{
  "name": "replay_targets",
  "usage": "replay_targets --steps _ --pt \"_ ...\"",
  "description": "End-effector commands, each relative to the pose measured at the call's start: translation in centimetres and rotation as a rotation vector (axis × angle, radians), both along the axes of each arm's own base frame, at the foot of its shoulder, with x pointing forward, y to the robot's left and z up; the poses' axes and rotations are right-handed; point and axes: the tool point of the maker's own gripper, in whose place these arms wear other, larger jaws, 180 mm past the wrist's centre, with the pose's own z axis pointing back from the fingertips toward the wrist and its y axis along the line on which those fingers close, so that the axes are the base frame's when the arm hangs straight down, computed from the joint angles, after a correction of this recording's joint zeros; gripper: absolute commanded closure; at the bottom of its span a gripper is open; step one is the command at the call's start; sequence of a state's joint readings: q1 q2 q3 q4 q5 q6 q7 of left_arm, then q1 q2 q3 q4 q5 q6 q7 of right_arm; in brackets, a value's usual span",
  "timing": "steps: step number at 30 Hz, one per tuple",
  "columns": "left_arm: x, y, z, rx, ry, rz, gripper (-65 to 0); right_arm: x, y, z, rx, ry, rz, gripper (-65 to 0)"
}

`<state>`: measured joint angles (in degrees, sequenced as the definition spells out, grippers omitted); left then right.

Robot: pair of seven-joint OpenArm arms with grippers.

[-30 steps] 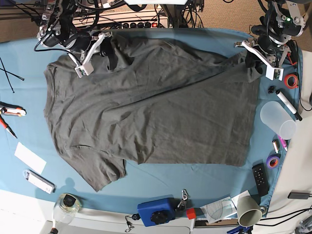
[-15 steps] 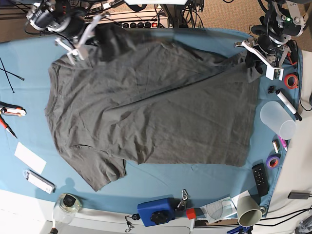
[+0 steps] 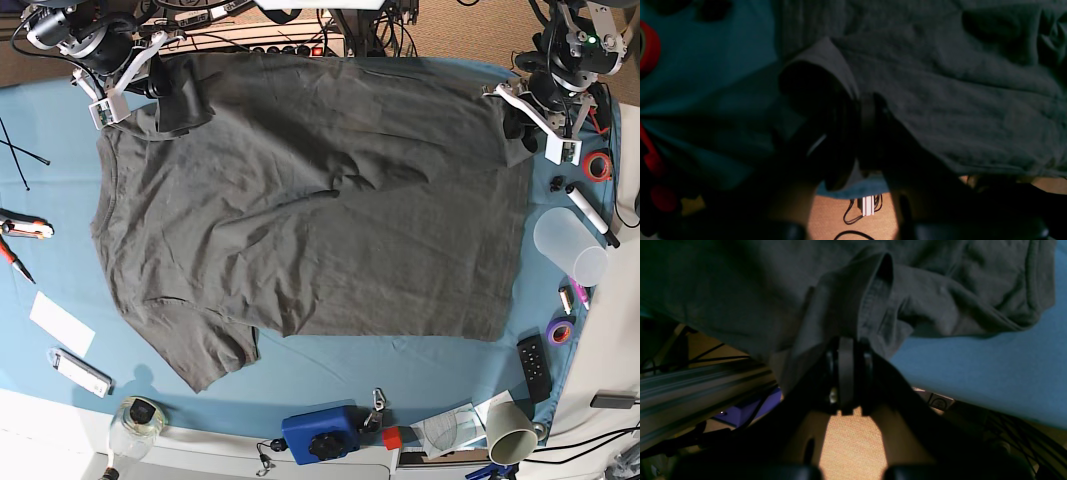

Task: Fold the T-shirt properly
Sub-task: 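Pull the grasped fabric outward with the right gripper to smooth the shoulder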

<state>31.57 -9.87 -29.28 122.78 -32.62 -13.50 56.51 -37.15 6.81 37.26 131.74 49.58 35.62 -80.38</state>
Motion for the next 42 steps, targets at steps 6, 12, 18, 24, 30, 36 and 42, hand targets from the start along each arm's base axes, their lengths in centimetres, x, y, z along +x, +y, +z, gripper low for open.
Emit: replay_targets --steps 6,12,18,24,30,36,42 --pt "0.4 0.0 0.9 0.001 -0.035 -0.006 -9.9 0.4 1.2 1.1 0.037 -0.056 0.065 0.0" --pt "0.4 0.0 0.9 0.001 -0.037 -0.006 -9.9 0.5 1.8 1.5 0.063 -0.075 0.088 -2.0" --pt "0.4 0.0 0.9 0.001 -0.037 -0.006 -9.9 0.5 1.8 1.5 0.065 -0.074 0.086 0.0" --pt "0.4 0.0 0.9 0.001 -0.035 -0.006 -9.9 0.5 1.7 1.5 0.062 -0.074 0.083 0.0" --pt "0.4 0.0 0.9 0.001 -0.036 -0.006 -9.9 0.4 -1.4 2.2 -0.002 -0.085 -0.014 0.0" --pt "0.5 0.0 0.9 0.001 -0.038 -0.006 -9.9 -0.2 -5.4 3.9 -0.078 -0.129 -0.136 0.0" --pt "0.5 0.0 0.9 0.001 -0.037 -0.006 -9.9 0.2 -4.5 4.9 -0.035 -0.184 -0.093 0.0"
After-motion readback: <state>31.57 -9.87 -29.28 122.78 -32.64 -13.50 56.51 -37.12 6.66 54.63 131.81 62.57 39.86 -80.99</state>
